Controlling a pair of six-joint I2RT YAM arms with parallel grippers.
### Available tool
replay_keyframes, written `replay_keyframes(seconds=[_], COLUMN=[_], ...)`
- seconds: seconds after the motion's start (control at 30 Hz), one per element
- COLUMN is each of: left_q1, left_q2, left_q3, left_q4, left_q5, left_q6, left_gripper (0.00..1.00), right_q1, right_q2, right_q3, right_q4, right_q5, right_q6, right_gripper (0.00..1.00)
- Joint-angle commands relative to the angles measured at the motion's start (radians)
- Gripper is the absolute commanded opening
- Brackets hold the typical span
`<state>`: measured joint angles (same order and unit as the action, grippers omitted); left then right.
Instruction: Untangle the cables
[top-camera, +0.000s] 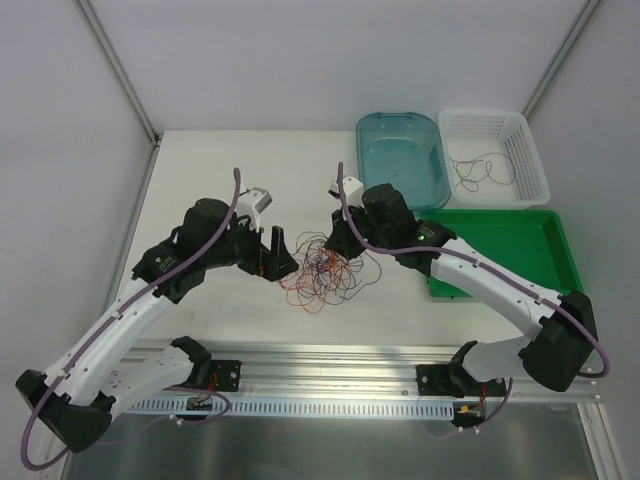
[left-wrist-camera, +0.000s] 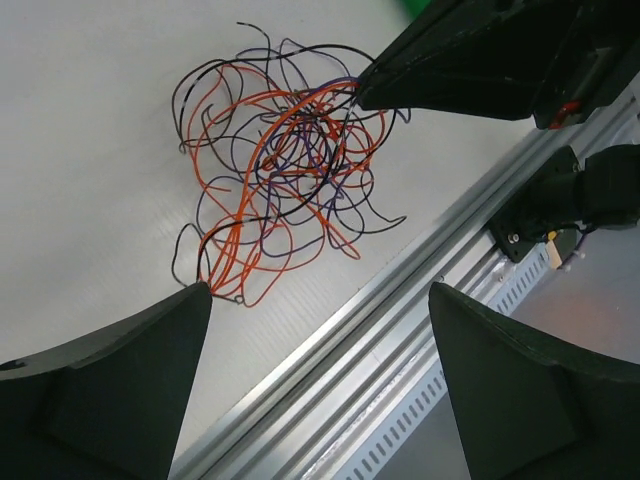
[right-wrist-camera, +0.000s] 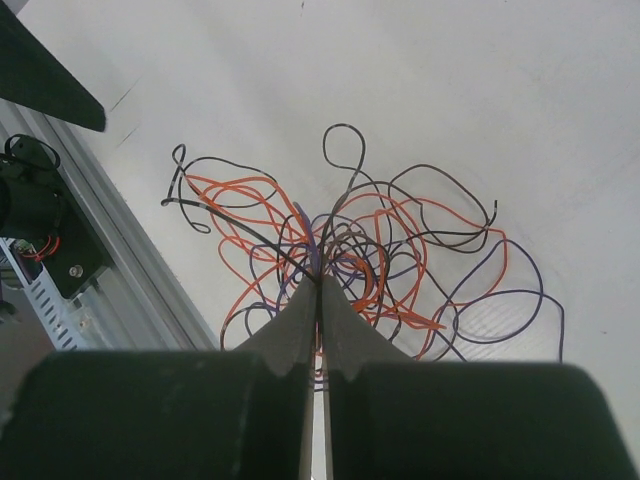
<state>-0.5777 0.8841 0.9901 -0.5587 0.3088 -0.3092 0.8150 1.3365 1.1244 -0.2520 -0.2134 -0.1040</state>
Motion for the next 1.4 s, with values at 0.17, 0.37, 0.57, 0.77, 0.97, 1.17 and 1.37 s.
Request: replay_keyframes(seconds=[0.17, 0.37, 0.57, 0.77, 0.97, 1.17, 1.37], left_q1=[-0.047, -0.091, -0.108, -0.106, -0.106, -0.106, -0.106], left_q2=[0.159, 0.24, 0.189, 0.041, 0.009, -0.005, -0.027], left_q3=[0.065, 0.068, 0.088, 0.192, 0.341, 0.424, 0.463], left_q4=[0.115, 0.135, 0.135, 0.123, 0.083, 0.056, -0.007], left_q5=[-0.039, -0.063, -0.172, -0.368, -0.461, -0.585, -0.879], left_q6=[0.147, 0.173, 0.139, 0.064, -0.024, -0.012, 0.093], left_gripper=[0.82, 0.57, 0.0, 0.0, 0.0, 0.0, 0.0], right_q1=[0.024, 0.026, 0.024, -0.046, -0.097, -0.172, -0.203], right_q2=[0.009, 0.009, 0.021, 0.053, 0.121, 0.127, 0.037], right_q3=[0.029, 0.018, -0.038, -0.213, -0.291, -0.314, -0.299], right_q4=[0.023, 0.043, 0.072, 0.195, 0.212, 0.145, 0.045], right_q5=[-0.015, -0.026, 0.031, 0.045, 0.075, 0.169, 0.241], right_q6=[0.029, 0.038, 0.04, 0.133, 0.19, 0.286, 0.253], right_gripper=[0.01, 0.01, 0.04, 0.08, 0.11, 0.1, 0.14])
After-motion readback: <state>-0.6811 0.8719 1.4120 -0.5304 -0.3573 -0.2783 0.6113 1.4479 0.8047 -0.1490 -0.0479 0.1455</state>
